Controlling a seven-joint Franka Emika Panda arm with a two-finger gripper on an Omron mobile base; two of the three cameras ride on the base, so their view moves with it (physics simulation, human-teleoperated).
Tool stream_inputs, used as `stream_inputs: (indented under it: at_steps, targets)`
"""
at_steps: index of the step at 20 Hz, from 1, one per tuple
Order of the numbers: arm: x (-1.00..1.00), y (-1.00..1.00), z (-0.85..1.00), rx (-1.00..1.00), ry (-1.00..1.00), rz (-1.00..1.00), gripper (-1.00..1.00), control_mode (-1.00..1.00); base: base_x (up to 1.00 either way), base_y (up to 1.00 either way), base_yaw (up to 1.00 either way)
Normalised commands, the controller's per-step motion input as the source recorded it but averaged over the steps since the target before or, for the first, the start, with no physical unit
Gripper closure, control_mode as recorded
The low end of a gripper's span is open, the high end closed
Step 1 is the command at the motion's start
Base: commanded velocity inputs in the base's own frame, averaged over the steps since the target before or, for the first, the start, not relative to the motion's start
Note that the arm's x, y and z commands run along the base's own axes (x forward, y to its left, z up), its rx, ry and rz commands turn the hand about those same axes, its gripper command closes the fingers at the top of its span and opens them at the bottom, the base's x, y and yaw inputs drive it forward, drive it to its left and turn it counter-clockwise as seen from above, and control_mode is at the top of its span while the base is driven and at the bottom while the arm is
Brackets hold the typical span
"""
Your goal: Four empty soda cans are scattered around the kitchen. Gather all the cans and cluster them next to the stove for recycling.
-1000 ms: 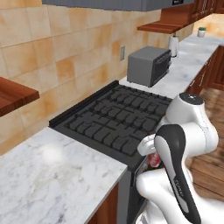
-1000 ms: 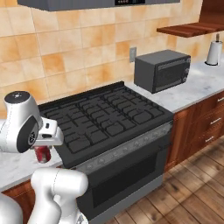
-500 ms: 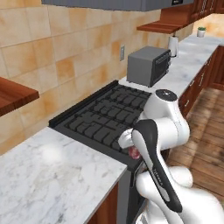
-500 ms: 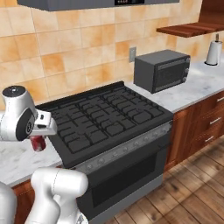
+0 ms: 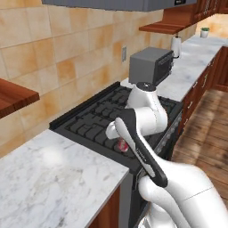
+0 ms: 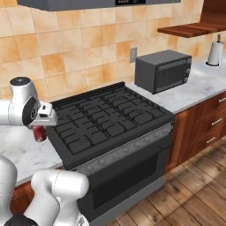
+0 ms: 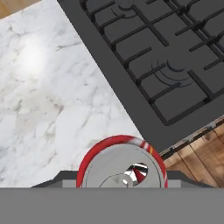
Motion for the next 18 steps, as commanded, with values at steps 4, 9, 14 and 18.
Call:
stream_inputs:
  at_steps: [4,9,14,18]
  targets:
    - [0.09,0.20,-0.21,0.07,0.00,0.29,1.00,-1.00,0.00,0.00,0.00]
    - [0.35,0.64,-0.51,0.00,0.00,0.23,1.00,-1.00,0.00,0.00,0.00]
    - [0.13,0.36,-0.04,-0.08,0.00,0.00,1.00,-1.00,0.00,0.00,0.00]
    - [0.18,0.02,-0.05,-0.11,0.00,0.00,1.00,-1.00,0.00,0.00,0.00]
